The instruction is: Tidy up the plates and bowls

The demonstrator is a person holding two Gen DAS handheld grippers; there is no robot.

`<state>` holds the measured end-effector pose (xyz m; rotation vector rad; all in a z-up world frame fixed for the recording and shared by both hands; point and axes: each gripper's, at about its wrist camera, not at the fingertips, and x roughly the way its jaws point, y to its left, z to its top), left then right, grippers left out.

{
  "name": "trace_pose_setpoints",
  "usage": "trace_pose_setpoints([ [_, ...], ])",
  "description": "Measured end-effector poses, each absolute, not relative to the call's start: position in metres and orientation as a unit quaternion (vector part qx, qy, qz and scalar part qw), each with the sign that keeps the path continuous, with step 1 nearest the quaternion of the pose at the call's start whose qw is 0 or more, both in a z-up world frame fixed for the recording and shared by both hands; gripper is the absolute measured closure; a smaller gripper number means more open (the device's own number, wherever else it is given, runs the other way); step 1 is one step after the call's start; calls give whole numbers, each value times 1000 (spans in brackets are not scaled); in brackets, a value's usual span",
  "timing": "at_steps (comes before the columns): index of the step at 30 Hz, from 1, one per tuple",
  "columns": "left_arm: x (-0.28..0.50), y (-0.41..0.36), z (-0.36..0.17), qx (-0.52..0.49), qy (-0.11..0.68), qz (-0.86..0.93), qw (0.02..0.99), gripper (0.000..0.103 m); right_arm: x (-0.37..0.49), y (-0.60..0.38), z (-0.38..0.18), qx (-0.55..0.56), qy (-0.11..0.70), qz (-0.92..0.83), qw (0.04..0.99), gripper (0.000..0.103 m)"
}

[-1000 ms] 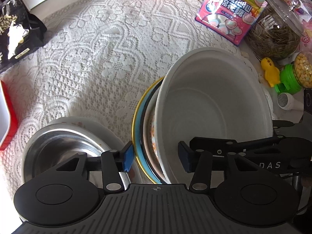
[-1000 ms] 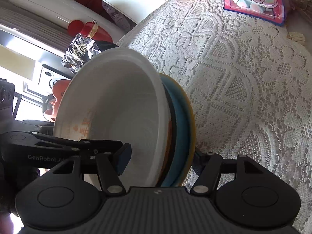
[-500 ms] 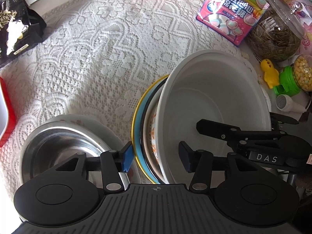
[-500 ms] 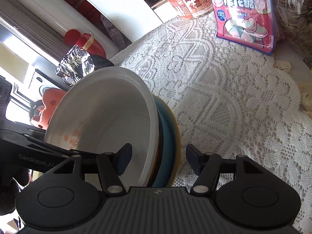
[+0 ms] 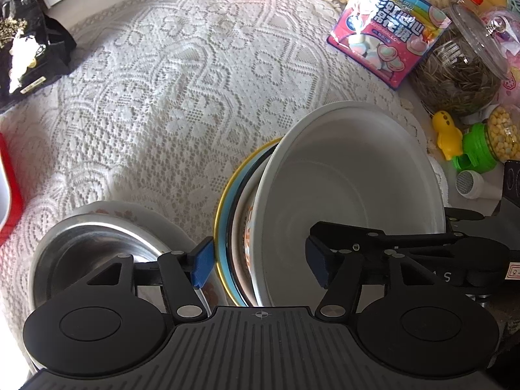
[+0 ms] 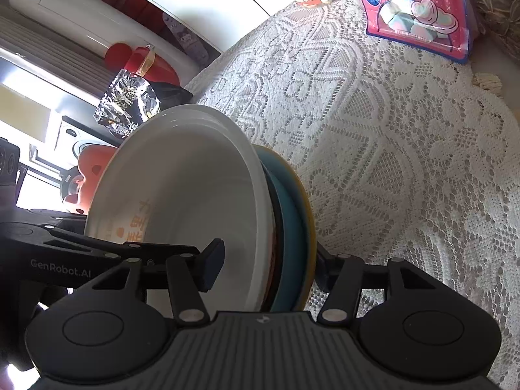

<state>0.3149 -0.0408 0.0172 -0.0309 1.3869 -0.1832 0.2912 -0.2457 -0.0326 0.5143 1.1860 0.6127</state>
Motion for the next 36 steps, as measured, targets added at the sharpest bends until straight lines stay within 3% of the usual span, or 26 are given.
trace_pose_setpoints([
  [12,321,-37,12,-37,647,-101,755,28,295,-253,-41,271,548,291,736,46],
  [36,318,-38,9,-26,637,-118,761,29,294,-258,-44,292,565,275,721,47],
])
